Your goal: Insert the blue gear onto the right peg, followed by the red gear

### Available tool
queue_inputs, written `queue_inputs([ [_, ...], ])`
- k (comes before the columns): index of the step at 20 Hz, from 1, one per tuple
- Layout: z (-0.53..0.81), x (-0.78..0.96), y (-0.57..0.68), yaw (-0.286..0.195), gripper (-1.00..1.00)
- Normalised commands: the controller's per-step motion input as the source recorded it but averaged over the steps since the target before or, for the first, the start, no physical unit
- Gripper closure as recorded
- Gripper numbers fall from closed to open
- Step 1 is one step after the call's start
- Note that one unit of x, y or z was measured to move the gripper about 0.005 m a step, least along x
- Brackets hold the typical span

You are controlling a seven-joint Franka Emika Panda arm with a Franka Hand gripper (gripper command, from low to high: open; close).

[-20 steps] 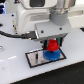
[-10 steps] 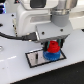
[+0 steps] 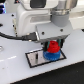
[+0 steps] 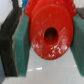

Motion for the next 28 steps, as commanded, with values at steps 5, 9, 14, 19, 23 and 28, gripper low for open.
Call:
queue_inputs([
  [5,0.33,0.08,0.00,0.000,1.00],
  [9,0.04,0.13,-0.03,0.000,1.00],
  [14,-0.03,0.24,0.00,0.000,1.00],
  [19,-0.10,0.28,-0.04,0.000,1.00],
  [23,0.02,0.23,-0.02,0.000,1.00],
  [28,0.46,0.57,0.00,0.000,1.00],
])
